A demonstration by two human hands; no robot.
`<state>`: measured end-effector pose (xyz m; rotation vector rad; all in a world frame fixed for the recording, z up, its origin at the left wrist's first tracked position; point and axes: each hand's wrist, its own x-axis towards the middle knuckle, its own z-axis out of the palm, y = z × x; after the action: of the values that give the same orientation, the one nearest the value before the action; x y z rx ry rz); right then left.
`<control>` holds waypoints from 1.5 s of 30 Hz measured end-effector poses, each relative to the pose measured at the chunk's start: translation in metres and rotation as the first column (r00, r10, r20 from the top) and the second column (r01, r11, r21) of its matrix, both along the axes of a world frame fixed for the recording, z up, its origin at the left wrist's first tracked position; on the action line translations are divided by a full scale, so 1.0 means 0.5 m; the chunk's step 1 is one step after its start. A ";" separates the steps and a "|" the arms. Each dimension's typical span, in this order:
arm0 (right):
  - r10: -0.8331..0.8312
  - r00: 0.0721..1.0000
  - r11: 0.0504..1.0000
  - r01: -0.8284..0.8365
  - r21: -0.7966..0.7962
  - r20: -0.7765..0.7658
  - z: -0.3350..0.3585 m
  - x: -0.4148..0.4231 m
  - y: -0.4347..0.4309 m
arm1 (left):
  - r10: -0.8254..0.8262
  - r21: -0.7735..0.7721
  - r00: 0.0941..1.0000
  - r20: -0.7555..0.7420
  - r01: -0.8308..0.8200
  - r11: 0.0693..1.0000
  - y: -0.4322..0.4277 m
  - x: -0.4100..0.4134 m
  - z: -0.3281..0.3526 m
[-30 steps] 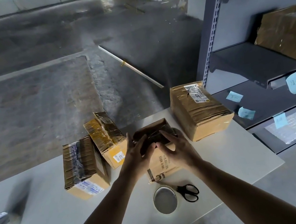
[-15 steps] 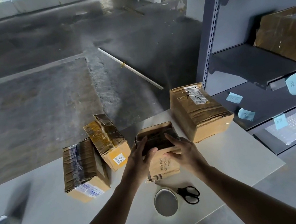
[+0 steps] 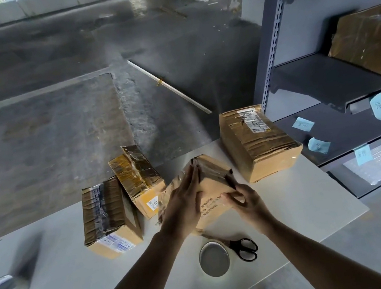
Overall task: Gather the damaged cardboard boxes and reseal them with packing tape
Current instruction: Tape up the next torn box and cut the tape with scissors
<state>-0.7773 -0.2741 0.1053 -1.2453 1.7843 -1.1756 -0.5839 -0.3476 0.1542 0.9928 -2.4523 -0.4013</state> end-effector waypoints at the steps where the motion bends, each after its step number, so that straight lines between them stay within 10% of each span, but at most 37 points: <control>1: 0.004 0.999 1.000 -0.004 -0.006 -0.036 -0.004 -0.006 0.005 | -0.032 -0.001 0.999 0.015 0.032 0.999 0.004 0.001 -0.006; 6: 0.019 0.970 0.999 -0.026 -0.023 -0.244 -0.027 -0.048 0.008 | -0.089 0.004 0.994 0.057 0.089 0.996 0.015 -0.003 -0.022; 15: -0.055 0.998 0.994 0.054 0.097 0.004 0.070 -0.018 0.004 | -0.113 0.058 0.958 0.264 0.102 0.993 0.009 -0.015 -0.059; 30: 0.022 0.789 0.863 0.296 0.411 -0.615 0.060 0.003 -0.054 | 0.006 0.103 0.883 0.470 -0.061 0.993 0.008 -0.006 -0.092; 45: -0.192 0.856 0.911 0.338 0.237 -0.480 0.020 -0.045 -0.049 | -0.039 0.140 0.864 0.502 -0.037 0.989 0.004 0.007 -0.092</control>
<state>-0.7997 -0.2985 0.1152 -1.1603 2.4470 -0.7257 -0.5805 -0.3457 0.1080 1.2931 -2.9211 -0.3580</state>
